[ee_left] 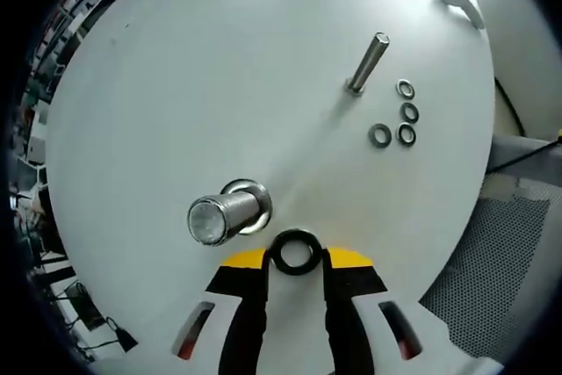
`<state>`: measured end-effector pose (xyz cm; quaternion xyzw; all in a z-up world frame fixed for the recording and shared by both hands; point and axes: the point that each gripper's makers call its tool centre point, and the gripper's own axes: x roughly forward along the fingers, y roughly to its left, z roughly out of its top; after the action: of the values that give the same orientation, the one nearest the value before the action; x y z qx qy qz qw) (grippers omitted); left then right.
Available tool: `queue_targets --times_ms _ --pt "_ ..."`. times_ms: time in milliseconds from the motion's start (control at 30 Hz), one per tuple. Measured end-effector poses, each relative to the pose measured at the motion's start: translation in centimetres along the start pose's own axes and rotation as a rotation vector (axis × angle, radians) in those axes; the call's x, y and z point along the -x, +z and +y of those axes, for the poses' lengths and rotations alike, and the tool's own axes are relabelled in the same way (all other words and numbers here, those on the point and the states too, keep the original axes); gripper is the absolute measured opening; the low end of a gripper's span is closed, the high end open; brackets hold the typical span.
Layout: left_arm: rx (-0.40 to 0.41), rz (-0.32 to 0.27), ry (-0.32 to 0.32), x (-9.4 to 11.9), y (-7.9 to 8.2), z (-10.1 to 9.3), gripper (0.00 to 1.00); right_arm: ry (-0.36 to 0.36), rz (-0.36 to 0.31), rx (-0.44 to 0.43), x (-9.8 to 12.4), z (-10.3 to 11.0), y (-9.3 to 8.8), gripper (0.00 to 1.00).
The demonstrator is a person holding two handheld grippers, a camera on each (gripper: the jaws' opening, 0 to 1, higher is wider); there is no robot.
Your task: Place the washer onto the threaded stud by aligning its center hole with the stud, sliding it down to the base, and recovering from edge contact or off-axis alignment until the washer reaches the visible bottom stop.
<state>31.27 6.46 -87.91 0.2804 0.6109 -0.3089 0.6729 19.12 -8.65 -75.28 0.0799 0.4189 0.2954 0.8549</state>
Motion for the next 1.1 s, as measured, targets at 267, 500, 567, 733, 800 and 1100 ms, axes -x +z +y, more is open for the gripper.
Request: queue_targets --times_ms 267,500,567,733,800,1100 --pt "-0.009 0.035 -0.006 0.03 0.02 -0.06 0.22 0.002 -0.005 -0.009 0.04 -0.01 0.04 0.4" --pt "-0.011 0.04 -0.008 0.05 -0.03 -0.01 0.22 0.001 -0.017 -0.021 0.08 -0.08 0.22 0.4" --pt "-0.007 0.035 -0.006 0.08 -0.05 -0.03 0.22 0.001 -0.016 -0.021 0.06 -0.08 0.19 0.39" --pt "-0.017 -0.017 0.017 0.23 -0.22 -0.31 0.21 0.003 -0.015 -0.022 0.06 -0.05 0.17 0.39" --pt "0.002 -0.031 0.014 0.16 -0.2 -0.06 0.21 0.002 -0.02 -0.024 0.07 -0.09 0.24 0.39" --pt "-0.033 -0.004 0.001 0.13 -0.27 -0.09 0.22 0.002 -0.028 -0.031 0.14 -0.13 0.36 0.39"
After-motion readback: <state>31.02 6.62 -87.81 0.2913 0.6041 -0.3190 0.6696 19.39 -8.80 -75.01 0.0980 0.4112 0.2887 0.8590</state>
